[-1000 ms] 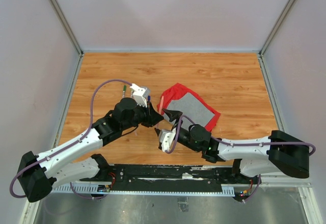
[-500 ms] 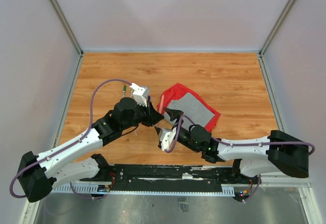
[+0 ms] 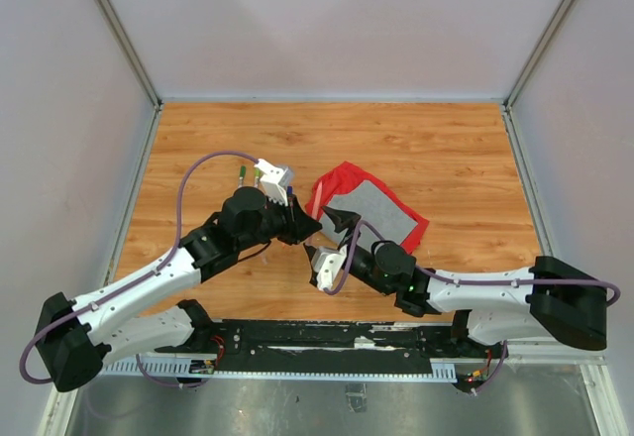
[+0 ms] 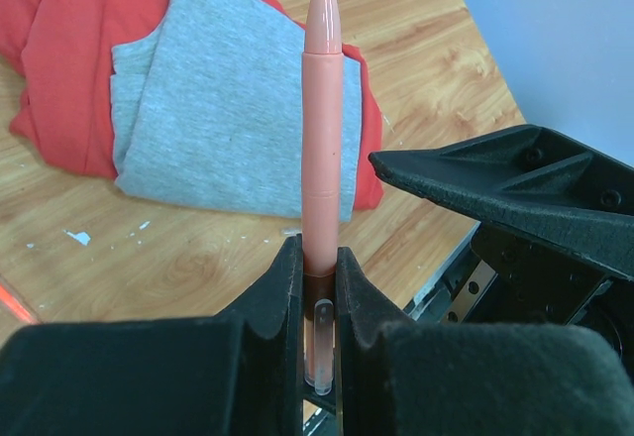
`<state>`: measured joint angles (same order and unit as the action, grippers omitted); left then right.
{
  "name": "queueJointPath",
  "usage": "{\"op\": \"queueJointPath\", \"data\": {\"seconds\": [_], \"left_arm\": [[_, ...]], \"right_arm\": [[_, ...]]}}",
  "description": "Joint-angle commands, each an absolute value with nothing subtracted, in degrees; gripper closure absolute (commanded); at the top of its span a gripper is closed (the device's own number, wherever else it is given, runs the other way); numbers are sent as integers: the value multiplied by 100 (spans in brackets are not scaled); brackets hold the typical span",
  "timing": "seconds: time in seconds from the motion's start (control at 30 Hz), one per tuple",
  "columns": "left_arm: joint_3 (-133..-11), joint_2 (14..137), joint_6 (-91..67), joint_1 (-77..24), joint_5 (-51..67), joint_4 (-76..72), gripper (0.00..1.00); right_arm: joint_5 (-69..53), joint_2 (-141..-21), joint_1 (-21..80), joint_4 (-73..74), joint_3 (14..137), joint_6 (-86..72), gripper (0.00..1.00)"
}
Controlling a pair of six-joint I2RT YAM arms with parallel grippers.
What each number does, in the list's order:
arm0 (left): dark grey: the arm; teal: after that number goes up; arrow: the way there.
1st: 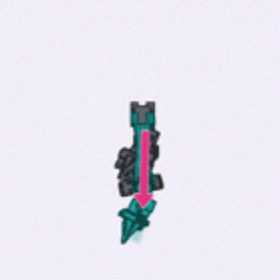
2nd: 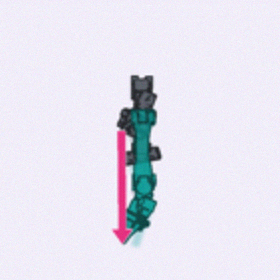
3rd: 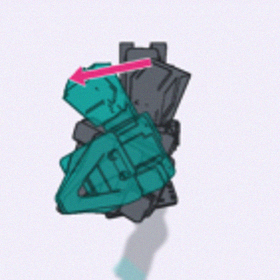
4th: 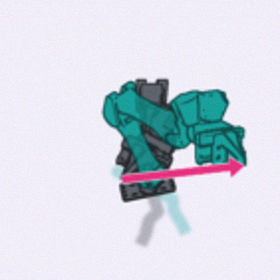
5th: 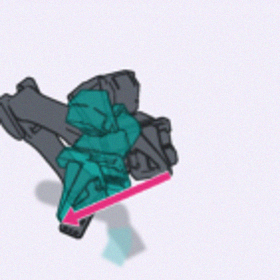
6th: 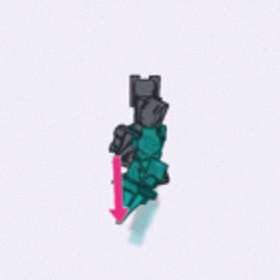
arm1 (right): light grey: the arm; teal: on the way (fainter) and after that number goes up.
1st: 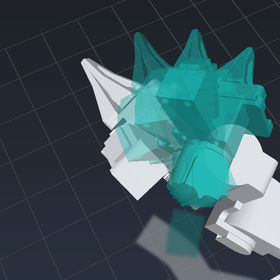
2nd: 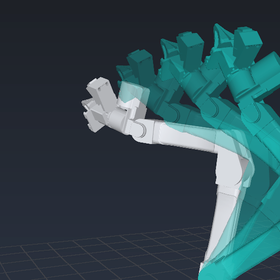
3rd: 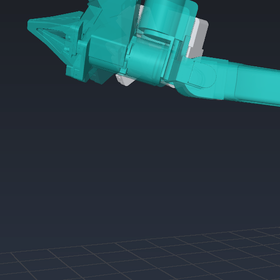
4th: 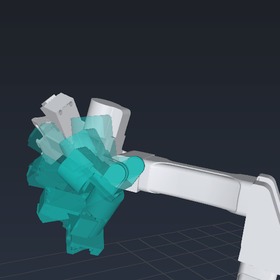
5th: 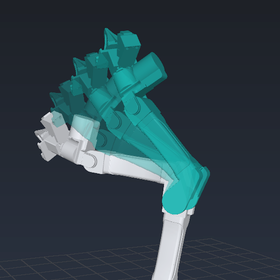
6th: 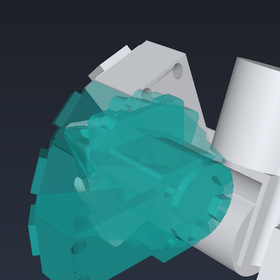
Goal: Insert the pens into the pen caps
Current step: Press the pen cap onto the pen.
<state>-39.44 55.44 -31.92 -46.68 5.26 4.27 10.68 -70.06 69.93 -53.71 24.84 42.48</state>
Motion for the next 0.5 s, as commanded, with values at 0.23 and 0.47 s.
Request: {"op": "queueJointPath", "data": {"seconds": [0.23, 0.47], "left_arm": [[-4053, 5627, -3102, -4693, 763, 581, 100], [-4186, 5680, -3138, -4693, 585, 474, 99]], "right_arm": [[696, -6567, 6847, -4882, 2540, 4134, 1], [316, -6326, 7215, -4432, 2172, 4055, 2]]}}
